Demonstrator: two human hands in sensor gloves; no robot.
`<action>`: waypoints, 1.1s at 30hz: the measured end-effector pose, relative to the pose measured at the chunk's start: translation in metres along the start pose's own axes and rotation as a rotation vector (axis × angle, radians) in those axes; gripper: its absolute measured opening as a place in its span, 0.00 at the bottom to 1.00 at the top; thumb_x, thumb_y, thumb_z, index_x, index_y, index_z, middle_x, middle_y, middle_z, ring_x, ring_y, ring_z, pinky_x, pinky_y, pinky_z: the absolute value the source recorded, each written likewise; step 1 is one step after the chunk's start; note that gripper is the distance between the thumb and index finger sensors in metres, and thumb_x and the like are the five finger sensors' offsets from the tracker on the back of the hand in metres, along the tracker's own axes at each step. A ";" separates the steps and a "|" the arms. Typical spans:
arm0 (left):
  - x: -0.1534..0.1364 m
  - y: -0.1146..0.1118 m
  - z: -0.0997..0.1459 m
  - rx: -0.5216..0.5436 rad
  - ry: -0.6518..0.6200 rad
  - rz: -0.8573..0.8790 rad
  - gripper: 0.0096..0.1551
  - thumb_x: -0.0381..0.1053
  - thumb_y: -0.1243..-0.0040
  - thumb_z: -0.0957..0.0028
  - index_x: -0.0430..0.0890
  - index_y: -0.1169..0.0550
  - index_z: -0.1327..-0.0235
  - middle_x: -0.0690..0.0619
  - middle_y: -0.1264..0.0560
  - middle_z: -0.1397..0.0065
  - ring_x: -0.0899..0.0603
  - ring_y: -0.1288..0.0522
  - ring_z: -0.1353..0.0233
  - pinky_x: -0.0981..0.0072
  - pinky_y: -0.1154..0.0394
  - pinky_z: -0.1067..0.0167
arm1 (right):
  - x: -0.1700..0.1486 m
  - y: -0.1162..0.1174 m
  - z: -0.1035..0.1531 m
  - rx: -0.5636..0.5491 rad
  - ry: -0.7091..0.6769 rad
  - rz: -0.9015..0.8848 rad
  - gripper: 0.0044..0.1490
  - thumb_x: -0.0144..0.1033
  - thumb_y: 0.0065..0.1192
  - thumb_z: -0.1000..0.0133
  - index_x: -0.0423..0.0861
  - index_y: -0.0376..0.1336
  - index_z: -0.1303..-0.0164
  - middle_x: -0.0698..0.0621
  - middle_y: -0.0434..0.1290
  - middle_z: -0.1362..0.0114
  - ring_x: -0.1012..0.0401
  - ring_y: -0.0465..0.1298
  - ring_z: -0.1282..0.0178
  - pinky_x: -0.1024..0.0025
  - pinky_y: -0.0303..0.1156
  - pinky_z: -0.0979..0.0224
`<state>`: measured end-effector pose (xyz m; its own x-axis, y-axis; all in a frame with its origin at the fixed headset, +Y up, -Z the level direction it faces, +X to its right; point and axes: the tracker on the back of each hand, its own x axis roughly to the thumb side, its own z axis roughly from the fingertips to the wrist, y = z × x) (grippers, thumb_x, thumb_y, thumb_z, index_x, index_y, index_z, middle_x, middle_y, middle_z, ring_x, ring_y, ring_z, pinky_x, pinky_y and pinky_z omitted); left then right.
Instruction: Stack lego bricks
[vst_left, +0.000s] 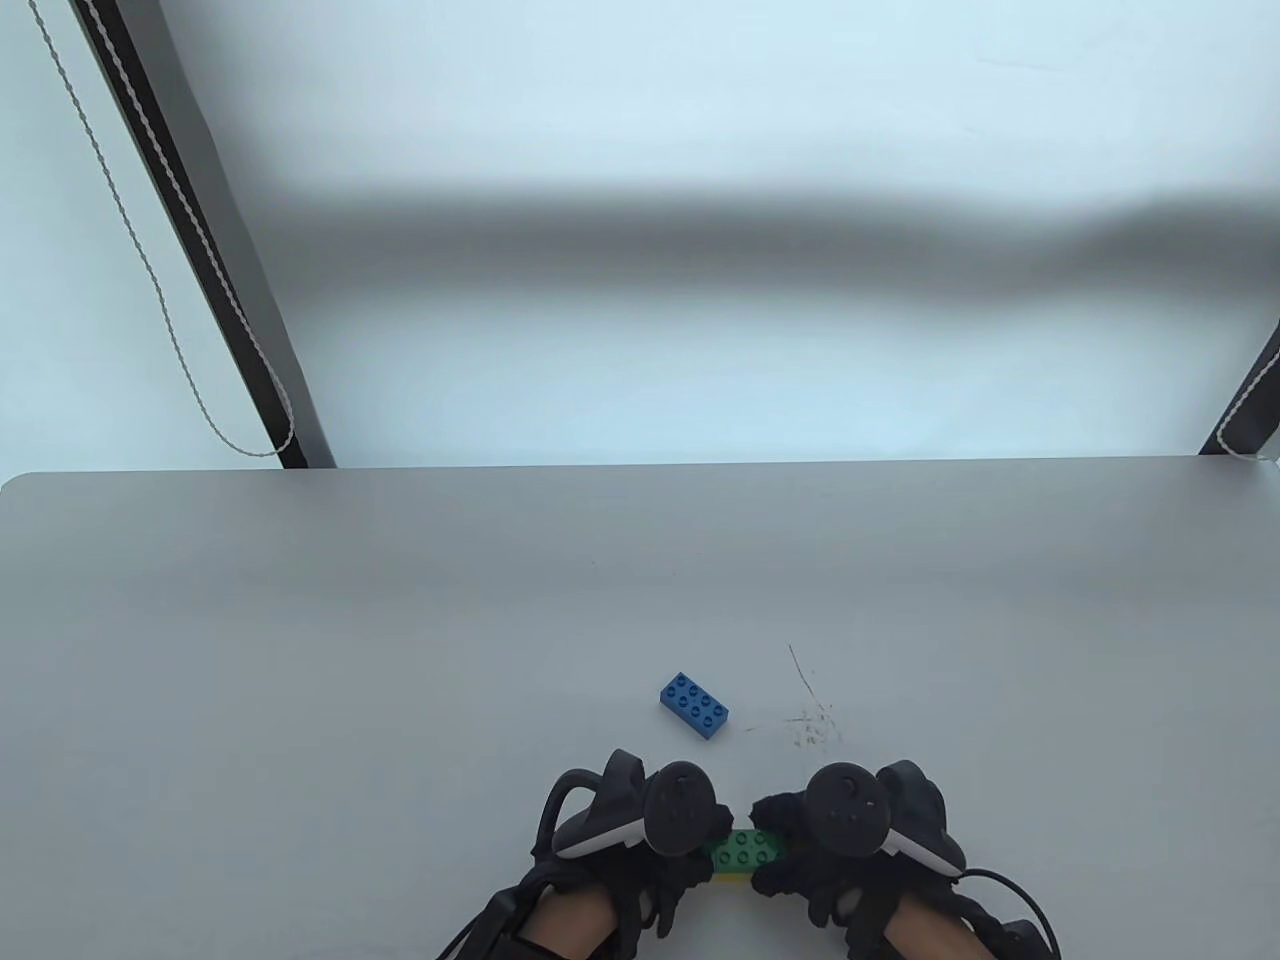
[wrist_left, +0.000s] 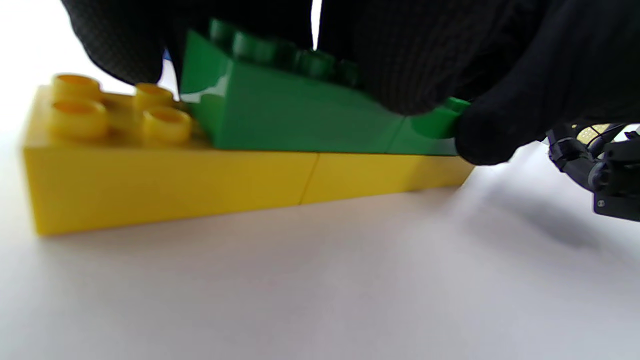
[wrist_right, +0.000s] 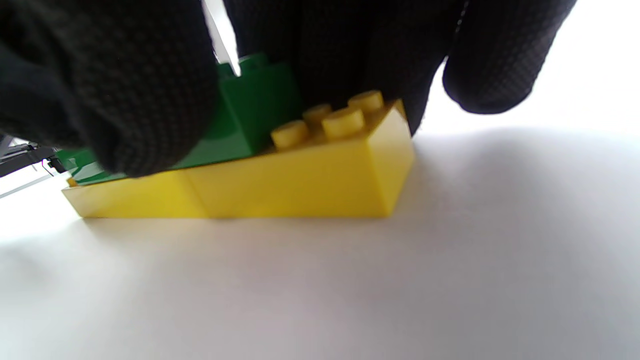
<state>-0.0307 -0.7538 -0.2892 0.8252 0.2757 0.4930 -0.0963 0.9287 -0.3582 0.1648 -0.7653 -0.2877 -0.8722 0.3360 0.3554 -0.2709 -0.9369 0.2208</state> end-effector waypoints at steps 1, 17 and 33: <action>0.000 0.000 0.000 0.000 0.002 -0.001 0.32 0.56 0.33 0.59 0.54 0.24 0.38 0.47 0.21 0.32 0.39 0.22 0.34 0.36 0.29 0.35 | 0.000 0.000 0.000 -0.003 -0.003 0.011 0.43 0.56 0.83 0.71 0.51 0.70 0.46 0.52 0.82 0.41 0.55 0.83 0.41 0.50 0.79 0.40; -0.011 0.003 -0.001 -0.047 0.003 0.088 0.32 0.59 0.37 0.56 0.57 0.25 0.36 0.48 0.24 0.28 0.39 0.24 0.31 0.37 0.30 0.34 | -0.002 0.002 -0.001 0.008 -0.011 -0.040 0.44 0.54 0.84 0.71 0.50 0.69 0.45 0.51 0.81 0.41 0.53 0.81 0.42 0.48 0.78 0.40; -0.026 0.052 -0.048 0.027 0.143 -0.133 0.38 0.58 0.35 0.57 0.53 0.30 0.31 0.47 0.29 0.24 0.38 0.29 0.27 0.35 0.32 0.33 | -0.016 0.002 -0.003 0.120 -0.032 -0.192 0.42 0.52 0.77 0.63 0.49 0.66 0.40 0.48 0.76 0.36 0.50 0.74 0.37 0.46 0.70 0.36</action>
<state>-0.0306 -0.7242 -0.3592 0.9021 0.1134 0.4163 0.0061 0.9614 -0.2750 0.1767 -0.7727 -0.2956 -0.7956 0.5116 0.3244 -0.3787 -0.8380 0.3930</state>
